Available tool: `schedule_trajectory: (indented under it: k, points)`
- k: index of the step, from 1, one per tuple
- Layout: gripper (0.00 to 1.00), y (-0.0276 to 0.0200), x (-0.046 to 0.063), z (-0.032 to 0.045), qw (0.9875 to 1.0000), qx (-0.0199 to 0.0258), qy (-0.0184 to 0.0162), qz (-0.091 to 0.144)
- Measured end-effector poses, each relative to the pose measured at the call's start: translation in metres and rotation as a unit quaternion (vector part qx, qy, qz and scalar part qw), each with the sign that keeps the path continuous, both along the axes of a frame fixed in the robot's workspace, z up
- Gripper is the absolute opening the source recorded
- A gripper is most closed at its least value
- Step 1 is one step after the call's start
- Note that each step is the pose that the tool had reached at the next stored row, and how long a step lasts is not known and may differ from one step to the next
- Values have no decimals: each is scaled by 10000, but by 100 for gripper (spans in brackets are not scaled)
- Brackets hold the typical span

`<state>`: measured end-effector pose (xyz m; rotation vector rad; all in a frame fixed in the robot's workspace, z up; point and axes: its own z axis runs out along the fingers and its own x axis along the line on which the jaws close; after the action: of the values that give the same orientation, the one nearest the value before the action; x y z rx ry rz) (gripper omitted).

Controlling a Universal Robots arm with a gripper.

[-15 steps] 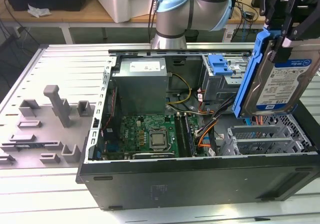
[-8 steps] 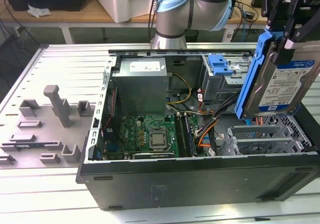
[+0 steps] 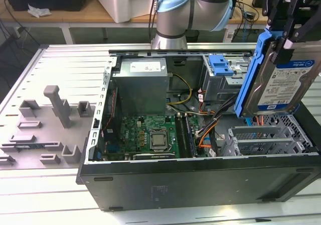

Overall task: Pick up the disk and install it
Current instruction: 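Insert the disk into the insertion slot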

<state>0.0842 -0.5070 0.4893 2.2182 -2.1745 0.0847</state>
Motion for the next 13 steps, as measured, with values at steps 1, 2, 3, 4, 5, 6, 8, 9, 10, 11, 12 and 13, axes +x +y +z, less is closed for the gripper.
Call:
schedule_trajectory:
  k: [1, 2, 3, 4, 5, 6, 8, 9, 10, 11, 12, 13]
  points:
    - [36, 0, 0, 0, 10000, 7, 0, -30]
    - [36, 1, 0, 0, 10000, 12, 0, -65]
    - [36, 0, 0, 0, 9999, 20, 1, -130]
    - [36, 0, 0, 0, 9998, 21, 3, -204]
    - [36, 0, 0, 0, 9995, 20, 5, -302]
    - [36, 0, 0, 0, 9992, 20, 7, -390]
    - [36, 0, 0, -1, 9992, 20, 7, -402]
    - [36, 0, 0, -1, 9992, 20, 7, -403]
    - [36, 0, 0, -1, 9992, 20, 7, -403]
    - [36, 0, 0, -1, 9992, 20, 7, -402]
    - [36, 0, 0, -1, 9992, 21, 7, -394]
    - [36, -1, 0, -2, 9993, 30, 7, -386]
